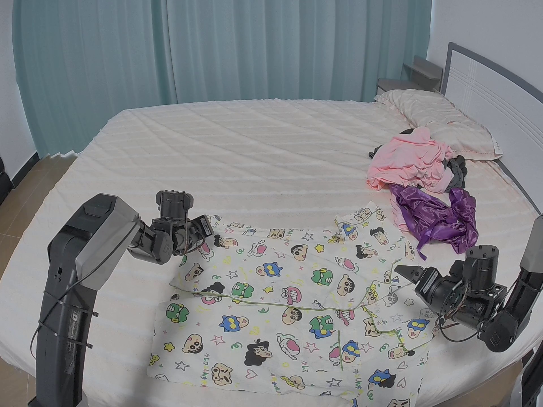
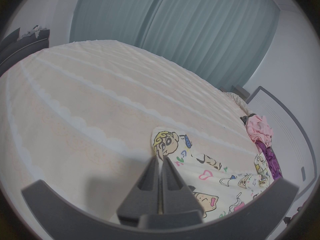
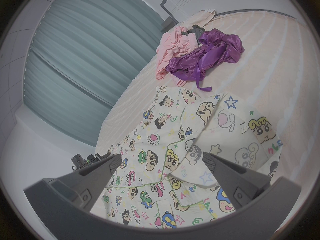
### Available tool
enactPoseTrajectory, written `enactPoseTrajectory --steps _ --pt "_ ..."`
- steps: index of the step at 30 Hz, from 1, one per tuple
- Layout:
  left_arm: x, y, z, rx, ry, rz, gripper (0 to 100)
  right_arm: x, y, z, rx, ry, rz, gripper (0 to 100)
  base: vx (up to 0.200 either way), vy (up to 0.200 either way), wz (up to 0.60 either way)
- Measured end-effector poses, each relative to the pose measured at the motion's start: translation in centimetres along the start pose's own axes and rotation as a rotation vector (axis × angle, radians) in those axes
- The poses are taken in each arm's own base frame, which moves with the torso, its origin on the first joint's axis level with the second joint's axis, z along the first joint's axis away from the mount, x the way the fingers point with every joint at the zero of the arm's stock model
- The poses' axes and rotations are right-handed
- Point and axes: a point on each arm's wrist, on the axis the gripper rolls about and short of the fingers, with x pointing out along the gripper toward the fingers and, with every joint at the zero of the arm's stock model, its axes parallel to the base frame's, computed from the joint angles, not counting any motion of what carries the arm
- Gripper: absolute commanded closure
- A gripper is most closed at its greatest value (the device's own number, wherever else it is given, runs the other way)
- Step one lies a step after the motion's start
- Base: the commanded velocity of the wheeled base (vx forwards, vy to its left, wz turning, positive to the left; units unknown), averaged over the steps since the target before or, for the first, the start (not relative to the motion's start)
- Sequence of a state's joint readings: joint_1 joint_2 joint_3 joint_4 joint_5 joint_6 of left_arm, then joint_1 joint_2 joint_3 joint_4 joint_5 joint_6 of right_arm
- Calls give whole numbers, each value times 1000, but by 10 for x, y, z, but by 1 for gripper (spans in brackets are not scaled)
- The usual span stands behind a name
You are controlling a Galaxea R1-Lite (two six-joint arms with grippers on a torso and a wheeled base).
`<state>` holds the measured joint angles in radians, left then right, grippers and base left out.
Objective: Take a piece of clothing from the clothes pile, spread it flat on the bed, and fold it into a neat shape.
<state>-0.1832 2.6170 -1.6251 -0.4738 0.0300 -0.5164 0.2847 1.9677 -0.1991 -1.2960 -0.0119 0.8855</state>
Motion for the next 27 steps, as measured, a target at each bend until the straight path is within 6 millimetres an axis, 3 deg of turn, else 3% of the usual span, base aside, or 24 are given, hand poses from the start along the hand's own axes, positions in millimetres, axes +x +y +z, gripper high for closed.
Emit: enactPoseTrajectory --steps 13,14,27 --pt "-4 5 7 -9 -11 17 100 0 0 0 -2 0 1 0 0 0 0" --pt "-4 5 7 -9 -11 17 0 0 0 0 -2 0 1 0 0 0 0" --pt "-11 15 7 -27 6 39 0 0 0 0 -2 -2 0 0 0 0 0"
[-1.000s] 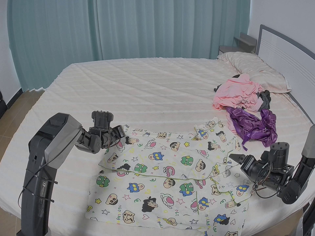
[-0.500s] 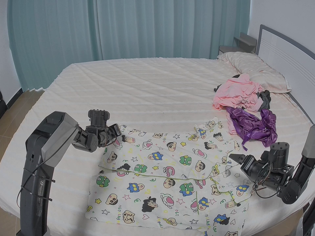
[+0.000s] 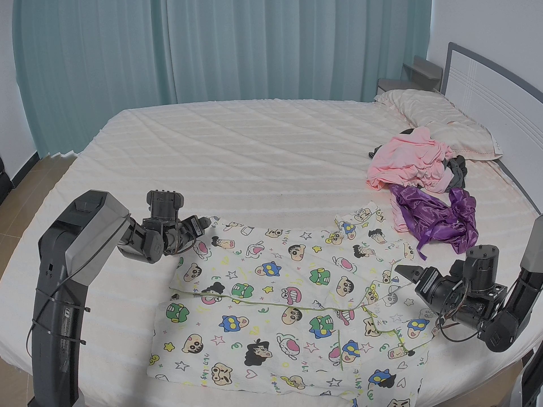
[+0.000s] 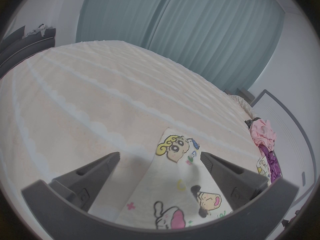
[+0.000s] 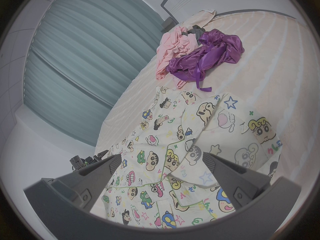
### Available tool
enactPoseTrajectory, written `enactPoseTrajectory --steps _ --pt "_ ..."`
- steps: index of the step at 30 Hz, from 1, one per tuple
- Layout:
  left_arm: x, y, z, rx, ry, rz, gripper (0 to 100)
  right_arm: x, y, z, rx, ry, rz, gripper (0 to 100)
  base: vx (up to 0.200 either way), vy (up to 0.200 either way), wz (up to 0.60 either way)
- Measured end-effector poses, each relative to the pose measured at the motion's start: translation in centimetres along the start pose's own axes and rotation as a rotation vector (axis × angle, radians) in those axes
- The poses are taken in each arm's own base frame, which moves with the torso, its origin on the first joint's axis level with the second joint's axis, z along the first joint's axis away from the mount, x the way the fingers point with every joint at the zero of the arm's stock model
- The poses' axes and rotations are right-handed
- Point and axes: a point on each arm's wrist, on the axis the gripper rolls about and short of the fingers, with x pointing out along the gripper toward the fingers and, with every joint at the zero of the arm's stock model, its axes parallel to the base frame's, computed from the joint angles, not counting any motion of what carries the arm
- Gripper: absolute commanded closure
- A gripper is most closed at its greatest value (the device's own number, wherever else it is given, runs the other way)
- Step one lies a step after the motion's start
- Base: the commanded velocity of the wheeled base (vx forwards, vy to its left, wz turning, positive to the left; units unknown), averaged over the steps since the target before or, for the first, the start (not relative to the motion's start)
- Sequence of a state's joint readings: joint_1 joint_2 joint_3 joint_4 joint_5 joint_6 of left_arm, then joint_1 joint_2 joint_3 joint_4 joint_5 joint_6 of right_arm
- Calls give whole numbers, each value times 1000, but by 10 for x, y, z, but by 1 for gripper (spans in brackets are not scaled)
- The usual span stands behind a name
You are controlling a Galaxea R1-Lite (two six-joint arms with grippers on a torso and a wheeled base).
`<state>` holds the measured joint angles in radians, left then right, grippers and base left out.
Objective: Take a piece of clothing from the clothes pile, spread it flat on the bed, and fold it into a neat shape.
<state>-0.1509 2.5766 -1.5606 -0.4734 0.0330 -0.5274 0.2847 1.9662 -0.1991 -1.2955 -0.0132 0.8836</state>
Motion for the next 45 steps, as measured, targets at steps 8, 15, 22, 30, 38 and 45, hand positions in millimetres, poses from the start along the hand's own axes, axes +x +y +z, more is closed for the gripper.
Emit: enactPoseTrajectory --steps 8,15,22,30,38,45 --pt "-29 17 0 -16 78 -1 0 0 0 1 0 -3 1 0 0 0 0" --pt "-72 29 -16 3 219 -74 0 -1 1 1 0 -3 3 0 0 0 0" --pt "-108 35 -29 61 297 -105 0 -1 1 0 -2 -1 6 0 0 0 0" --pt "-121 38 -39 60 333 -95 0 -1 2 -1 -3 1 8 0 0 0 0" --pt "-119 41 -47 61 354 -82 100 -1 1 -1 -4 4 7 0 0 0 0" --pt "-120 46 -54 60 362 -21 100 -1 2 -1 -4 3 7 0 0 0 0"
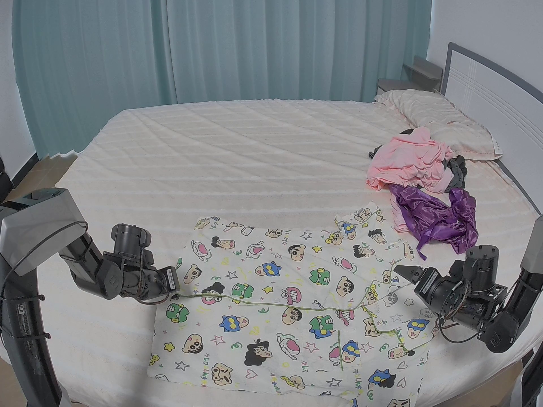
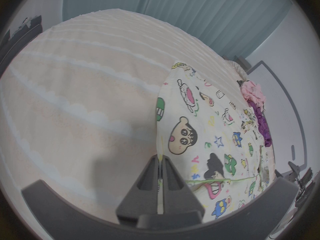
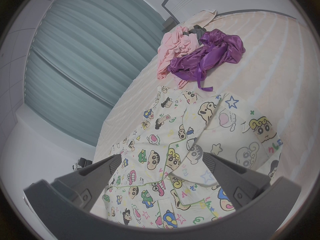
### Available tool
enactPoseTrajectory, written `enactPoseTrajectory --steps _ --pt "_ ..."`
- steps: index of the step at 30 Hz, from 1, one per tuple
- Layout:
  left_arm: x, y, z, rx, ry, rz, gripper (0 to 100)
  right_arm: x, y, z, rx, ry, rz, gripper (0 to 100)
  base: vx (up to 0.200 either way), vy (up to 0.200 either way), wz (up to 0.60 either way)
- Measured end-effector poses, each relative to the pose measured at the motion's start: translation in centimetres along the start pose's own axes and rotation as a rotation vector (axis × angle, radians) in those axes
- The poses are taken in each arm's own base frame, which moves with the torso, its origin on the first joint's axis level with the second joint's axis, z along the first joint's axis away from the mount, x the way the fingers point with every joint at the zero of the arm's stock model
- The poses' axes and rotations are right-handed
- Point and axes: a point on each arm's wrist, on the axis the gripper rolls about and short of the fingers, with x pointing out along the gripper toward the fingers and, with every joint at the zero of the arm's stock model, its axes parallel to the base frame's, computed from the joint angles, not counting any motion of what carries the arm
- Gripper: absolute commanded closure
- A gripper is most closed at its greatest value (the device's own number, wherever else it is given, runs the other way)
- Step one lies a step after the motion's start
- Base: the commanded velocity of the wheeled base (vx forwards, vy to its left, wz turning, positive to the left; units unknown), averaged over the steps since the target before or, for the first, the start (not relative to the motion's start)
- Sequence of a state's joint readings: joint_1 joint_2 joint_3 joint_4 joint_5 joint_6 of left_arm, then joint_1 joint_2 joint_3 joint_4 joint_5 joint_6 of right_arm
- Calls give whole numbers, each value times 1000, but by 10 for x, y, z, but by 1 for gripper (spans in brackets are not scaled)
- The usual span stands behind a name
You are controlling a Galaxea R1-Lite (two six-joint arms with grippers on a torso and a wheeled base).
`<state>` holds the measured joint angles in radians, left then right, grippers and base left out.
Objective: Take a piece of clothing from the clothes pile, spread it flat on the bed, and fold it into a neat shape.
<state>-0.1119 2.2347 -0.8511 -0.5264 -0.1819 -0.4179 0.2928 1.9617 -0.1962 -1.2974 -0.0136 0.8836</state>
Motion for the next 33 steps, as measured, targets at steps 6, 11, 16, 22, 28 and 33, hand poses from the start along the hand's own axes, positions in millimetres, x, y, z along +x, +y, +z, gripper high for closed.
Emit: enactPoseTrajectory --steps 6,11,16,22,28,33 --pt "-5 5 -13 -7 31 34 100 0 0 0 0 -1 2 0 0 0 0" --pt "-12 6 -15 -7 18 71 100 0 0 0 0 -2 2 0 0 0 0" --pt "-15 6 -17 -7 13 92 100 0 0 0 0 -2 2 0 0 0 0" --pt "-16 6 -17 -21 11 91 100 0 0 0 0 -1 2 0 0 0 0" --pt "-16 3 -10 -67 -50 64 0 0 0 0 0 -2 2 0 0 0 0" --pt "-17 4 -12 -109 -63 57 0 -1 1 1 0 -4 3 0 0 0 0"
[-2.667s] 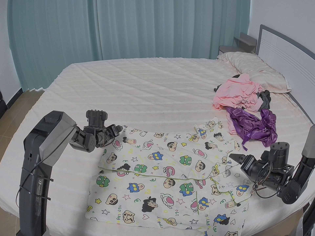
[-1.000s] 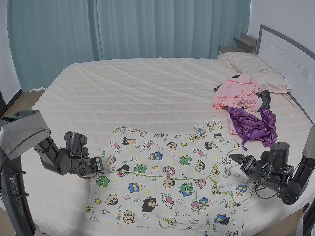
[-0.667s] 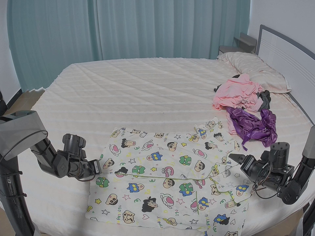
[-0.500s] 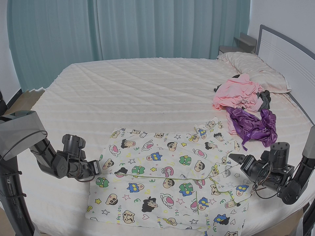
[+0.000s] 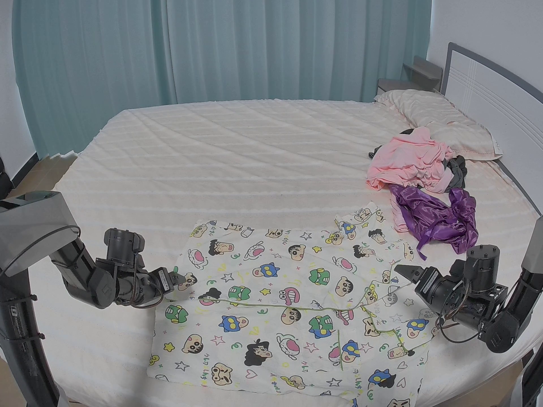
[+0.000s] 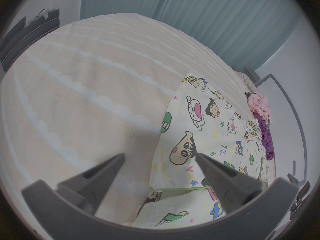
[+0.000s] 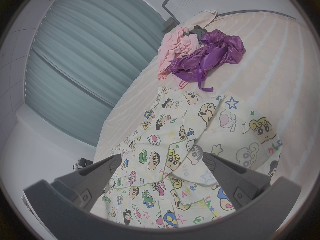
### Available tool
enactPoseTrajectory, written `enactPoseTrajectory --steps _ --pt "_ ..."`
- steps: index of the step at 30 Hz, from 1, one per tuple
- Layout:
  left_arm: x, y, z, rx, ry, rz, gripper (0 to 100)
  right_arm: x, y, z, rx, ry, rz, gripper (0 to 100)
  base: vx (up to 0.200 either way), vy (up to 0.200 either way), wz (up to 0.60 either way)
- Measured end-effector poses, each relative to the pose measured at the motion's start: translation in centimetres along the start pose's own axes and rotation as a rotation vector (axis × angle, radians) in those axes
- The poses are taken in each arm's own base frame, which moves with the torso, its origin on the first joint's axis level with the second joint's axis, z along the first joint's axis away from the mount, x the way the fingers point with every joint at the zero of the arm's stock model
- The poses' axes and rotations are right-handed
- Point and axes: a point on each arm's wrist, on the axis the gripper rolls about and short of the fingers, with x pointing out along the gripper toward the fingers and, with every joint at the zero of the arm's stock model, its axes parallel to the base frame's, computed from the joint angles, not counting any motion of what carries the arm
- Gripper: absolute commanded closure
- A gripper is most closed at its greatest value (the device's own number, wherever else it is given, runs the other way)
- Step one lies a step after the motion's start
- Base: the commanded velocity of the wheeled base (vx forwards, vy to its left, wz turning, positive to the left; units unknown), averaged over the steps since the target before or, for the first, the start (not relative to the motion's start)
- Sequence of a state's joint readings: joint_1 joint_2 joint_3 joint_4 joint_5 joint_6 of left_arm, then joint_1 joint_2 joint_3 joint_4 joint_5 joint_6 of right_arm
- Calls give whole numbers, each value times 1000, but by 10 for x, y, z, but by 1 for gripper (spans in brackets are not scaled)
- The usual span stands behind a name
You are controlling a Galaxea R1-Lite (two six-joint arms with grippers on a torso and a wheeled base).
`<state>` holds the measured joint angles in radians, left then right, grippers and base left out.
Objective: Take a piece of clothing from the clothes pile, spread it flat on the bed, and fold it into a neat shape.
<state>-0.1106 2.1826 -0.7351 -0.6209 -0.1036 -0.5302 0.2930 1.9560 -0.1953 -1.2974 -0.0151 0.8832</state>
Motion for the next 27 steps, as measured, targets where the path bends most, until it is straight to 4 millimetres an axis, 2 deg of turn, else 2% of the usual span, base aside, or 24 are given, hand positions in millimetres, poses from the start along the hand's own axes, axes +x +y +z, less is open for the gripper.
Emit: enactPoseTrajectory --steps 4,12,22,27 --pt "-9 2 -3 -41 4 -2 0 -1 1 1 -1 -5 5 0 0 0 0" --pt "-47 -3 -18 -160 14 -26 0 -7 2 2 -4 -16 8 0 0 0 0" --pt "-86 -9 -52 -299 73 -43 0 -20 -1 -7 -15 -2 -19 0 -200 0 0" --pt "-98 -13 -72 -292 114 -45 0 -28 -5 -14 -23 15 -45 0 -200 0 0"
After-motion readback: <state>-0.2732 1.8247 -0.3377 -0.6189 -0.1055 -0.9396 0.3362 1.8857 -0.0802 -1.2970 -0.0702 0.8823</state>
